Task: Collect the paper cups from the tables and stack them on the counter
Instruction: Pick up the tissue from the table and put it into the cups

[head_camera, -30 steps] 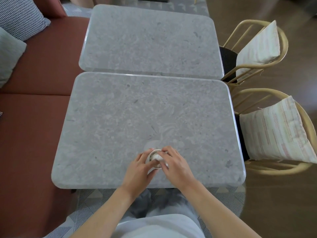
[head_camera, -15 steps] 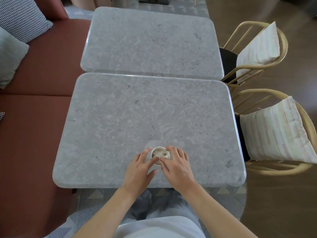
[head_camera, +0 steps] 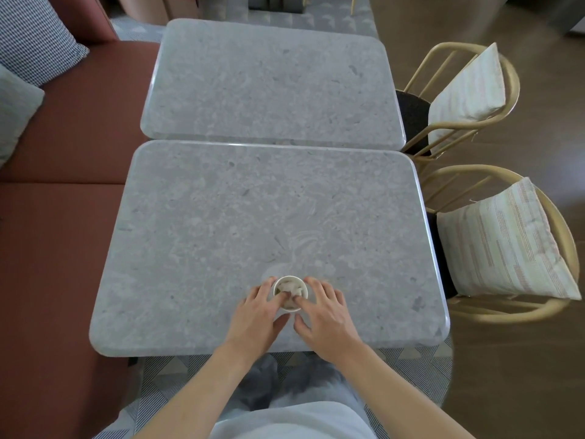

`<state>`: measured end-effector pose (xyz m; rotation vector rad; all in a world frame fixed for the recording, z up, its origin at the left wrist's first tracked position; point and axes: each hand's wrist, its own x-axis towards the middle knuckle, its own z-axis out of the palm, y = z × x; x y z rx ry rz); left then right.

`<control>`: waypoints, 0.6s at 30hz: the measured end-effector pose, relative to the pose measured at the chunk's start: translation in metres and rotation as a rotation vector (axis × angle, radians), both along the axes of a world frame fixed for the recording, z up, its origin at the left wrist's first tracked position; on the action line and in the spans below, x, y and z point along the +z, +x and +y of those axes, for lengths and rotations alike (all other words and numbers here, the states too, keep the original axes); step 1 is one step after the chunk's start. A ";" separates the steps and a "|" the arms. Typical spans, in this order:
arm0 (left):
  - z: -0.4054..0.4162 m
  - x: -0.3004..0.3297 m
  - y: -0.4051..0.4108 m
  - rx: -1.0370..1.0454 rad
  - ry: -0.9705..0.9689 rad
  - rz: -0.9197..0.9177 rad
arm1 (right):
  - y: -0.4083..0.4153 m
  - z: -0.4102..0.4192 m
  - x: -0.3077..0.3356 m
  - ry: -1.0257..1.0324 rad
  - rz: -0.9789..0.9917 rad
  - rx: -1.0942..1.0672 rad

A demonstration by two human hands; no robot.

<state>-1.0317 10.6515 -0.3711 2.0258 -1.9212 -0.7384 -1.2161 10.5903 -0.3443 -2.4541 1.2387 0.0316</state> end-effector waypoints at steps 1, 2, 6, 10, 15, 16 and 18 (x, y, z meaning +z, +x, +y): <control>-0.001 0.001 -0.001 0.000 0.002 0.005 | 0.003 -0.002 -0.001 0.037 0.038 0.006; -0.002 0.002 -0.001 -0.003 -0.002 0.011 | 0.006 -0.005 -0.002 0.071 0.069 0.012; -0.002 0.005 -0.002 -0.005 -0.072 0.049 | 0.011 -0.015 -0.004 0.151 0.135 0.037; -0.002 0.004 -0.002 0.049 -0.058 0.062 | 0.007 -0.019 0.000 0.154 0.133 0.079; -0.010 0.008 -0.012 0.121 -0.003 0.115 | -0.001 -0.025 0.015 0.151 0.117 0.142; -0.012 0.008 -0.014 0.126 0.002 0.131 | -0.003 -0.028 0.019 0.144 0.111 0.155; -0.016 0.010 -0.019 0.151 -0.001 0.168 | -0.007 -0.034 0.028 0.129 0.099 0.178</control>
